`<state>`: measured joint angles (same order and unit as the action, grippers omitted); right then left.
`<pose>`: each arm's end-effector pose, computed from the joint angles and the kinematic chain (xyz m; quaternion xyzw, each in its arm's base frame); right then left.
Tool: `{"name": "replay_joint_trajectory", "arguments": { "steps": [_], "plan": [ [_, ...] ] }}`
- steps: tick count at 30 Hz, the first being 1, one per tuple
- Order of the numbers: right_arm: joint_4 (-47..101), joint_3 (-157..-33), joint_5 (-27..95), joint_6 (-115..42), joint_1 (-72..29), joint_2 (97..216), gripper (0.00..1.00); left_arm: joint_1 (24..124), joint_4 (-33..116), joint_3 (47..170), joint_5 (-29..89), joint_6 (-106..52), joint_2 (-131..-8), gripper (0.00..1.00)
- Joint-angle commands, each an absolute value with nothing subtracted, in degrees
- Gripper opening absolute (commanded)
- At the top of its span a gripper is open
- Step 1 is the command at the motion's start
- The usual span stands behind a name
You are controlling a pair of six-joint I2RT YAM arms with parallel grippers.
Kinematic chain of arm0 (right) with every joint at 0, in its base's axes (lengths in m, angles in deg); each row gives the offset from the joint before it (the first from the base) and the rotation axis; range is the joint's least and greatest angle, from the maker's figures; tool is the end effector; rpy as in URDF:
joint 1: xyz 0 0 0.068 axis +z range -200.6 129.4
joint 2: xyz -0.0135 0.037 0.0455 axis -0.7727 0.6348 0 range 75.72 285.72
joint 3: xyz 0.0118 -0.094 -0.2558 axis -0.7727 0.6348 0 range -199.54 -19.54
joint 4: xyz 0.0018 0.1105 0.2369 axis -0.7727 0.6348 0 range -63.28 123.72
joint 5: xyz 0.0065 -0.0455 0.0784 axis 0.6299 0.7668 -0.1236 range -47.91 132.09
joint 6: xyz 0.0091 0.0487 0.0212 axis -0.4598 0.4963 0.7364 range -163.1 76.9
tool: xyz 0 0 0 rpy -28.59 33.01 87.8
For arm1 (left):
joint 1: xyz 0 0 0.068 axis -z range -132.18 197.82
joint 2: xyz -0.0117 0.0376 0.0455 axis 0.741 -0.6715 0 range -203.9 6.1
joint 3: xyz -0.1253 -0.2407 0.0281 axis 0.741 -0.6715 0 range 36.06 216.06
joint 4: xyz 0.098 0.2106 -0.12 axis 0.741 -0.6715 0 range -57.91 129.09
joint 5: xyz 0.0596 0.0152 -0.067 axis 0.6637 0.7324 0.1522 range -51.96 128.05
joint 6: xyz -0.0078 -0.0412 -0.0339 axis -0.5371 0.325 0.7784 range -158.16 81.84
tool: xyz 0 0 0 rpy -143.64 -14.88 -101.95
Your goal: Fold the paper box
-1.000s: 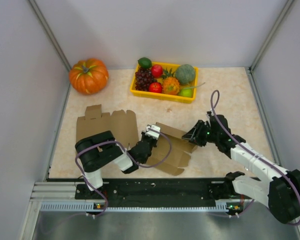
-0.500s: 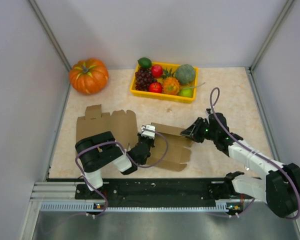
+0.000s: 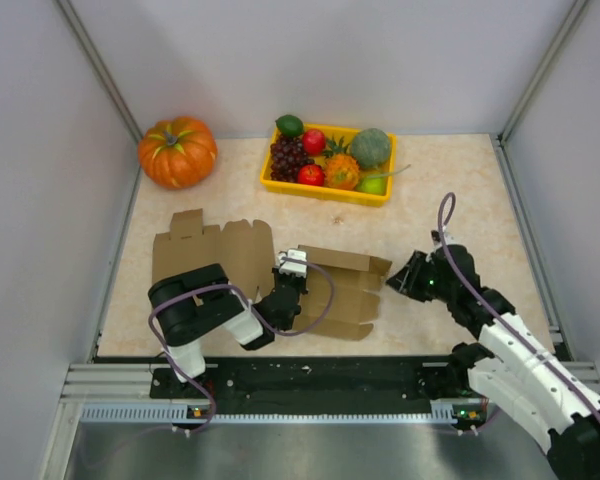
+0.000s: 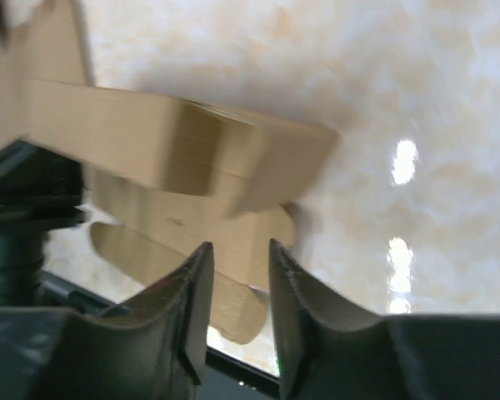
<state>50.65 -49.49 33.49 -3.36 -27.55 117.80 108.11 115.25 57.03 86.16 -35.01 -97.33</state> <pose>0.1493 0.0693 0.2334 0.0954 0.8842 0.2927 0.3512 0.1569 -0.2215 0.1245 0.0864 0.7275 -0.0621 0.6778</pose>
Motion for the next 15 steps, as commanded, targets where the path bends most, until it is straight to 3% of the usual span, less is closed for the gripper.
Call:
{"name": "replay_joint_trajectory", "arguments": {
  "steps": [1, 2, 4, 6, 8, 15],
  "plan": [
    [41.78, -36.54, 33.92, 6.35, -28.89, 117.82, 0.22, 108.46, 116.62, 57.59, 88.67, -32.37, -93.92, 0.00],
    [39.06, -35.02, 33.92, 7.07, -28.89, 119.38, 0.17, 108.55, 116.17, 57.77, 88.67, -31.49, -93.83, 0.00],
    [33.34, -33.52, 35.32, 6.91, -28.98, 121.50, 0.17, 108.63, 116.25, 57.77, 88.50, -31.13, -93.92, 0.00],
    [33.47, -34.99, 39.25, 3.32, -29.06, 123.26, 0.27, 108.81, 116.17, 57.77, 88.67, -31.04, -94.18, 0.00],
    [36.99, -40.26, 40.16, -3.79, -30.63, 124.23, 0.48, 108.90, 115.82, 57.68, 88.76, -31.04, -94.01, 0.00],
    [48.25, -51.34, 37.70, -18.74, -32.14, 120.55, 0.63, 108.90, 116.16, 58.29, 88.76, -33.07, -95.32, 0.00]
  ]
}}
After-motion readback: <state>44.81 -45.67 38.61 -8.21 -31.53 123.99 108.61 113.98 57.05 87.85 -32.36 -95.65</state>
